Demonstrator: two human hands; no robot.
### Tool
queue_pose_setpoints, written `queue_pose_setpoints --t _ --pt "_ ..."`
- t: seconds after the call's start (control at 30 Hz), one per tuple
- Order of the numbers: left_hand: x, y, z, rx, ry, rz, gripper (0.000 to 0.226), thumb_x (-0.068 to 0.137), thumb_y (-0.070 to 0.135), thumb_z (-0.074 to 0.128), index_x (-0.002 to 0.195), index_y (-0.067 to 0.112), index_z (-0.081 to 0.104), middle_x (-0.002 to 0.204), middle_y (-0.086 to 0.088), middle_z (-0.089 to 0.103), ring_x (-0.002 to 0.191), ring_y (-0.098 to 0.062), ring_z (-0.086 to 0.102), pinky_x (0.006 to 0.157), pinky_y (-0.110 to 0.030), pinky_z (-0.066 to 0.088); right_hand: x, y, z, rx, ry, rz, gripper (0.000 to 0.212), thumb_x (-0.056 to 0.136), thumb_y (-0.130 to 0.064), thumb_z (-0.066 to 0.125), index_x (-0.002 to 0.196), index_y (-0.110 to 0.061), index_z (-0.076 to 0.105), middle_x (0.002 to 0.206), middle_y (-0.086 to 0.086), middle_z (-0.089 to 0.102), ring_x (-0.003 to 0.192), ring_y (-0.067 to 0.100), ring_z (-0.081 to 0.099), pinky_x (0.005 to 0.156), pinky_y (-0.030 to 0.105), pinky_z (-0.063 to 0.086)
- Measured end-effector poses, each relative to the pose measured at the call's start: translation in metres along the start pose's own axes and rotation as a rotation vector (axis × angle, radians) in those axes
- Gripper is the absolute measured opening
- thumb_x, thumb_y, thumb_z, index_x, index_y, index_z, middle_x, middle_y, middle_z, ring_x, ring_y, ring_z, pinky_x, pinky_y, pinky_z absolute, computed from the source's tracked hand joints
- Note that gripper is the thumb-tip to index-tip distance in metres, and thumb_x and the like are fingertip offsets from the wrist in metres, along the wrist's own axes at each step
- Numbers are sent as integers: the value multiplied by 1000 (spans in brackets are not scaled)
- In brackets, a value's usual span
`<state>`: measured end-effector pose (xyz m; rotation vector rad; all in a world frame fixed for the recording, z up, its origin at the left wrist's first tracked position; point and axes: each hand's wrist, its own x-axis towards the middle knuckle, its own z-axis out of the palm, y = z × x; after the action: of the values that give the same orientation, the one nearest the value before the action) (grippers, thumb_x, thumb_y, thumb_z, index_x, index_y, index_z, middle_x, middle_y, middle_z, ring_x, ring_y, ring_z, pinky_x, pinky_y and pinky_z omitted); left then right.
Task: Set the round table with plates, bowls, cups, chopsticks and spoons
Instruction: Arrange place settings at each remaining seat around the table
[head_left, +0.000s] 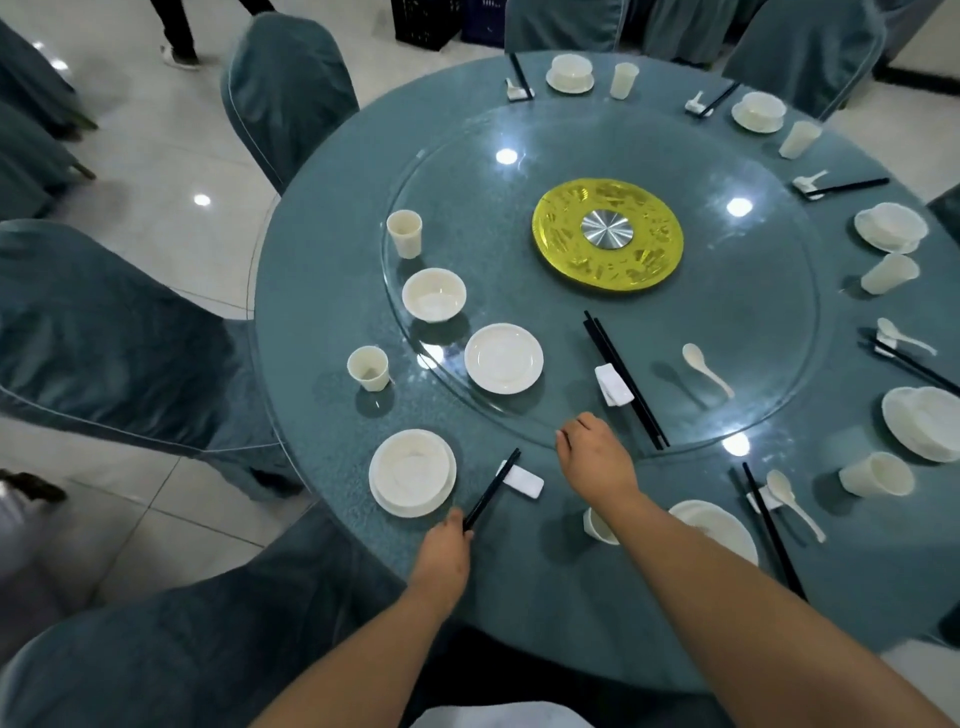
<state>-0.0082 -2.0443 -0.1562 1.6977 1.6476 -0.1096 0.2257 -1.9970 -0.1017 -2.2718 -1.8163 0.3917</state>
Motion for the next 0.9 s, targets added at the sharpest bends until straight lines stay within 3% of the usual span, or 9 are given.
queue_pose_setpoints --t 0.27,0.5,0.7,0.9 --pt "4 0 11 193 -8 39 21 101 23 39 116 10 44 108 -15 63 99 -34 60 81 -44 46 -11 6 9 85 3 -11 30 100 -27 47 89 -6 64 92 3 54 84 21 52 71 35 48" --pt "0 4 18 226 38 -7 30 101 22 41 129 11 45 129 -11 42 111 -29 49 98 -38 41 -16 17 7 109 44 20 26 99 -24 50 88 -6 66 93 3 57 85 19 55 71 29 45" --pt "1 6 23 274 67 -29 30 100 24 43 128 13 46 128 -8 46 121 -26 41 99 -35 42 -17 23 0 104 38 35 26 98 -24 50 90 -5 67 95 4 58 86 21 56 70 29 44" --pt "4 6 29 298 70 -15 32 99 25 44 129 12 46 129 -8 48 119 -26 43 99 -36 42 -18 33 -3 88 -1 54 26 99 -27 48 91 -9 66 97 1 56 87 18 54 70 28 43"
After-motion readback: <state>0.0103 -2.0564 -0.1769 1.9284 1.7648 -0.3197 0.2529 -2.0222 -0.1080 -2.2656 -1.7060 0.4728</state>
